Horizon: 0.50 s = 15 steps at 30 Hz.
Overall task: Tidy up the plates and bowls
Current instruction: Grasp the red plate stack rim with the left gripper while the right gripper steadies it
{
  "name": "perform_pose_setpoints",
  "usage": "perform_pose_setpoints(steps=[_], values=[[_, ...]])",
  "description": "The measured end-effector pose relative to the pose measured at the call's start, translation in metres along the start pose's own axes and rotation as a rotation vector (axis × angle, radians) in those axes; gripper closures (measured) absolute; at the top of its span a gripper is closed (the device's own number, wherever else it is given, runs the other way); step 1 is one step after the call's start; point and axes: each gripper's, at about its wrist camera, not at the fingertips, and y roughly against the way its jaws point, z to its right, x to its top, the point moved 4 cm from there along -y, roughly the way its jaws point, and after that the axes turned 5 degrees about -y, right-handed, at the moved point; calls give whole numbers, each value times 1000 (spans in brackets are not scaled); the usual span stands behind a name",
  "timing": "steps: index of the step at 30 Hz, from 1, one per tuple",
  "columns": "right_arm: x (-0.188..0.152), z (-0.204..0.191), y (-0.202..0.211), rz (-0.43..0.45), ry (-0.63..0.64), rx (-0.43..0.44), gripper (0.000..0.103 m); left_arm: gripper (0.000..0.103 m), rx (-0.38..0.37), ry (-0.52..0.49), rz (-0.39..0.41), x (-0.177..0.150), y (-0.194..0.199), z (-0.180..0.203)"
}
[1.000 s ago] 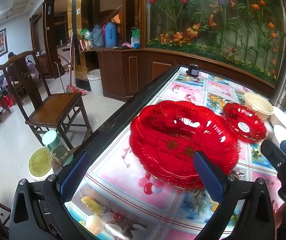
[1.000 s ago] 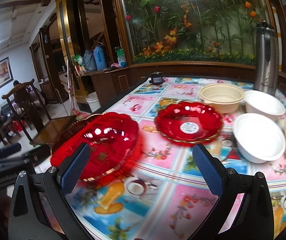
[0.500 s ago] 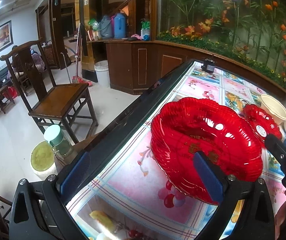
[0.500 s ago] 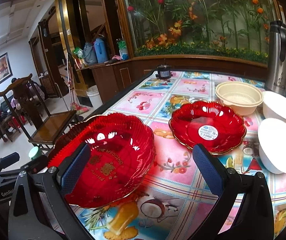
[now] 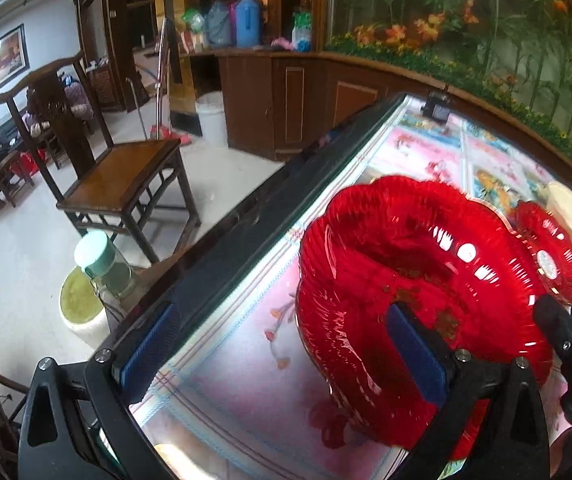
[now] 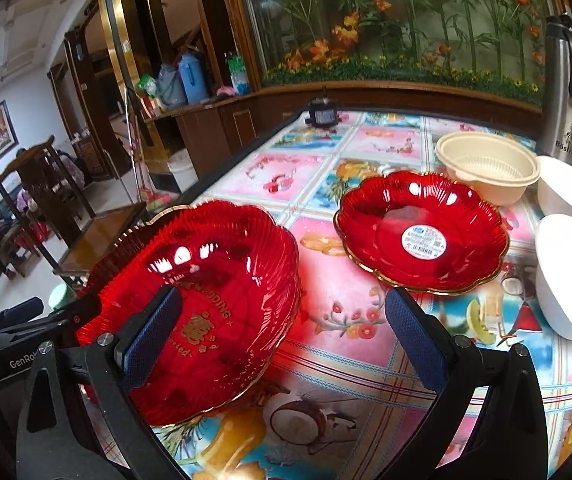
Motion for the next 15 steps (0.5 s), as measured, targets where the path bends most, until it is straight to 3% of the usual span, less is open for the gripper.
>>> perform_pose_setpoints(steps=[3,6,8,9,11,14,15], values=[[-2,2,-14,-58,-20,-3,4,1,-15,5,-56,-1,-12,4],[-5,8,-30,-124,-65,16,17,3,-11,-7,-104,-5,-21,8],[-9,12,-40,-175,-102,38,34,13,-14,-8,-131,-9,-26,8],[-6,12,-37,-151,-108,36,38,15,-24,-6,-145,-11,-28,7],[-7,14,-40,-166,-134,76,65,28,-35,6,-126,-10,-25,6],[-8,14,-40,-175,-148,95,87,47,-60,7,-110,-9,-21,6],[-8,14,-40,-177,-152,104,88,52,-69,7,-108,-7,-21,8]])
